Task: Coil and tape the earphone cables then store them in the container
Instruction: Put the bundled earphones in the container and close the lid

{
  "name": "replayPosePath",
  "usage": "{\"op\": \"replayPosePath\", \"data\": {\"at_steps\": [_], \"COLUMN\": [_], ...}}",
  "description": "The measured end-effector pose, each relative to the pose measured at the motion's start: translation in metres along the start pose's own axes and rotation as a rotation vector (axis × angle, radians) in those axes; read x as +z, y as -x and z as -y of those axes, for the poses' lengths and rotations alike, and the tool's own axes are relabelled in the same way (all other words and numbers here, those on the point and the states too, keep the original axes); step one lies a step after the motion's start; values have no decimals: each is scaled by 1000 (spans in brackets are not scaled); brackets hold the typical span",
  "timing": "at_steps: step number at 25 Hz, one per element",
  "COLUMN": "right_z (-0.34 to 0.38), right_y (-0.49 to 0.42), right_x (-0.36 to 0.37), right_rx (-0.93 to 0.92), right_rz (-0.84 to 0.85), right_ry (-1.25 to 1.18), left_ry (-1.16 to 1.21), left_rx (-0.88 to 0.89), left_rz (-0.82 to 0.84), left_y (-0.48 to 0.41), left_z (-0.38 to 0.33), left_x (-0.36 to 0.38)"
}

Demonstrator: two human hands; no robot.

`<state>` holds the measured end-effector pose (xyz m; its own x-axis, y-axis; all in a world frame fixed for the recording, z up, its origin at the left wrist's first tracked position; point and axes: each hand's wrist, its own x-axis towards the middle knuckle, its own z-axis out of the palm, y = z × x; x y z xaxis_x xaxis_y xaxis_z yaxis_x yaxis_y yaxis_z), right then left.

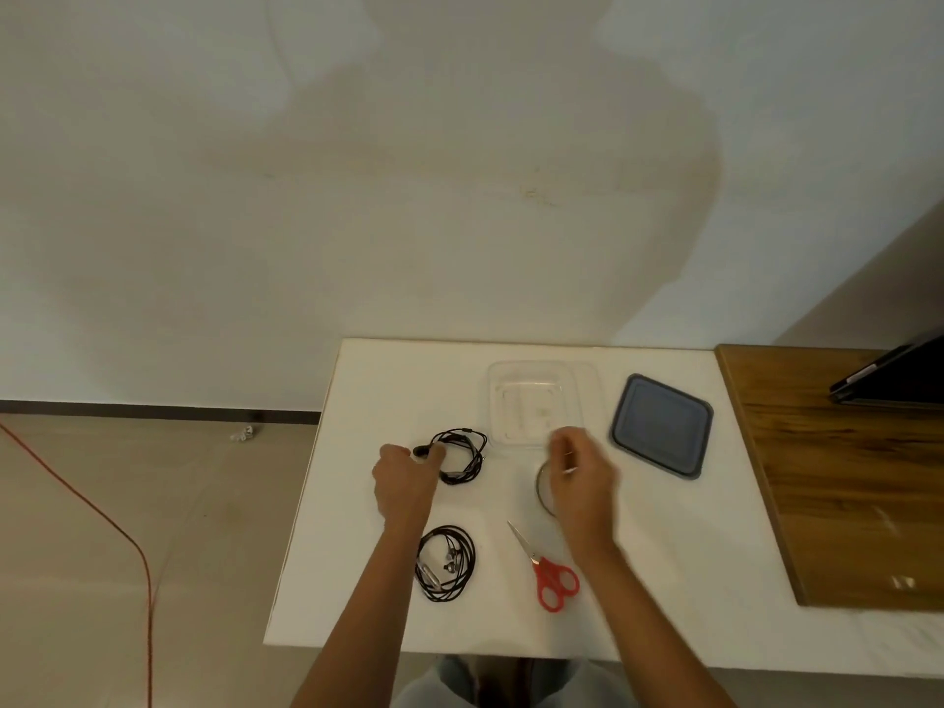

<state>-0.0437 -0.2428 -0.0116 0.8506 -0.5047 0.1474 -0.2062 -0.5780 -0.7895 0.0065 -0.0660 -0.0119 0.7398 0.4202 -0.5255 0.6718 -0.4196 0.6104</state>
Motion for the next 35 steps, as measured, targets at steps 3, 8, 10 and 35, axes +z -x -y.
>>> {"op": "replayPosePath", "data": {"at_steps": [3,8,10,35], "right_z": [25,37,46,21], "right_y": [29,29,34,44], "right_x": [61,95,95,16], "right_rx": [81,331,295,147], "right_rz": [408,337,312,658], "right_ry": [164,106,-31,229], "left_ry": [-21,96,171,-421], "left_rx": [58,74,86,114], "left_rz": [-34,-21,-52,222], "left_y": [3,1,7,20], "left_z": [-2,8,9,60], "left_x": [9,3,-5,-35]}}
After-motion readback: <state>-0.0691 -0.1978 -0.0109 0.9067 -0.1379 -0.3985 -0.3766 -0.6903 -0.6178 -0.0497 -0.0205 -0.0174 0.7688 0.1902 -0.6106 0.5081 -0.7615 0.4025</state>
